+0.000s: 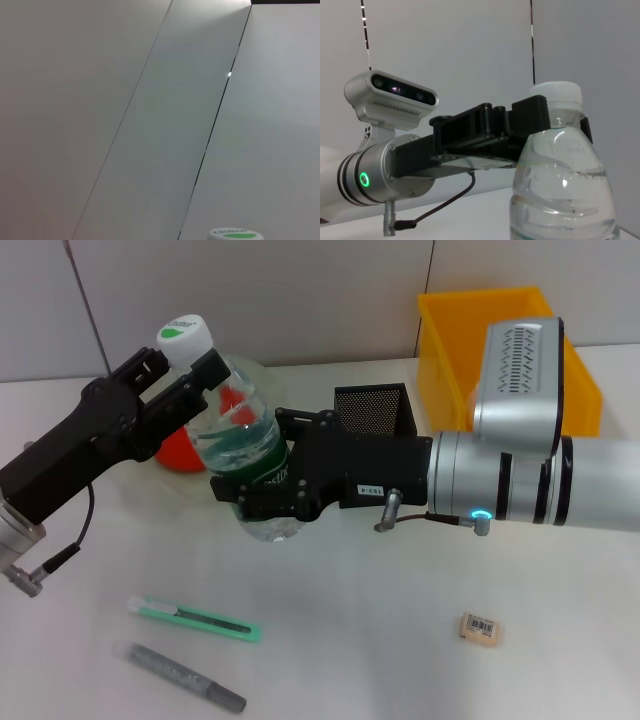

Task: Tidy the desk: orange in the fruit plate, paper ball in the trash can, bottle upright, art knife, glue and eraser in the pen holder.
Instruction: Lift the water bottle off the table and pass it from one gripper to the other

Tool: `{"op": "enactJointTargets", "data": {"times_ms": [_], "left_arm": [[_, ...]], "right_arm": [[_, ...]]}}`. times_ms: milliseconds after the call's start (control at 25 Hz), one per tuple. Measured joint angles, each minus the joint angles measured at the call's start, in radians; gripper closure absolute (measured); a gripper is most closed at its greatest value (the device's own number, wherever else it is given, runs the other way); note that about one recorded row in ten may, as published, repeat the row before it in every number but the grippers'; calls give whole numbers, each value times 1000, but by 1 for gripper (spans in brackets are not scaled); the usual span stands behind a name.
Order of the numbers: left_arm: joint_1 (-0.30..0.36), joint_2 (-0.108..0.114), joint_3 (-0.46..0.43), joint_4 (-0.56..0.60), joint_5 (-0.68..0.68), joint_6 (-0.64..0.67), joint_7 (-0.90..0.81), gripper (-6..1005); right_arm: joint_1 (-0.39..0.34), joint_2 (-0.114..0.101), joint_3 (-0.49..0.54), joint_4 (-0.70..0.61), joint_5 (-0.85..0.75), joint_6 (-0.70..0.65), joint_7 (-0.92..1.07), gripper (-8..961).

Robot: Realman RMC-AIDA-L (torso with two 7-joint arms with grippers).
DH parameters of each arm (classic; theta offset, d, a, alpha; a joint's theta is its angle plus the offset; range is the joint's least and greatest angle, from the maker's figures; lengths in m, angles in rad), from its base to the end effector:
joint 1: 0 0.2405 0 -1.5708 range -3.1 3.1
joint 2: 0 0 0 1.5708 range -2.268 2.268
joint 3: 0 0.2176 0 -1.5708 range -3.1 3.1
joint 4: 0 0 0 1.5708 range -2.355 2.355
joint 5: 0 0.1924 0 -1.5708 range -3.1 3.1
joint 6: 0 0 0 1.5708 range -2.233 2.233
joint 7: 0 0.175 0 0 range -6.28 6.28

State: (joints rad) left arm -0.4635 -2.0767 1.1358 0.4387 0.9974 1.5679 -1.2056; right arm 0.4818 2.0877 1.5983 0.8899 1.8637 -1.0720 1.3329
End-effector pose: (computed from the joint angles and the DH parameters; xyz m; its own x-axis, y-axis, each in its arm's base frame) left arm -0.1525 0.3157 0.0152 0.3444 0.1565 0.9257 0.5278 -0.8477 -0.0530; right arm 0.0993 0.3300 -0.0580 0.8000 -0.0788 -0.5949 -0.2652 -0.9357 -0.2328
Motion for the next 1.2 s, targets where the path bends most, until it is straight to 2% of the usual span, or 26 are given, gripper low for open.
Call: {"op": "enactJointTargets", "data": {"times_ms": [1200], "left_arm": [[-10, 0, -4, 0, 0, -16, 1, 304]], "right_arm": [[9, -5, -26, 3, -6, 26, 37, 190]]}}
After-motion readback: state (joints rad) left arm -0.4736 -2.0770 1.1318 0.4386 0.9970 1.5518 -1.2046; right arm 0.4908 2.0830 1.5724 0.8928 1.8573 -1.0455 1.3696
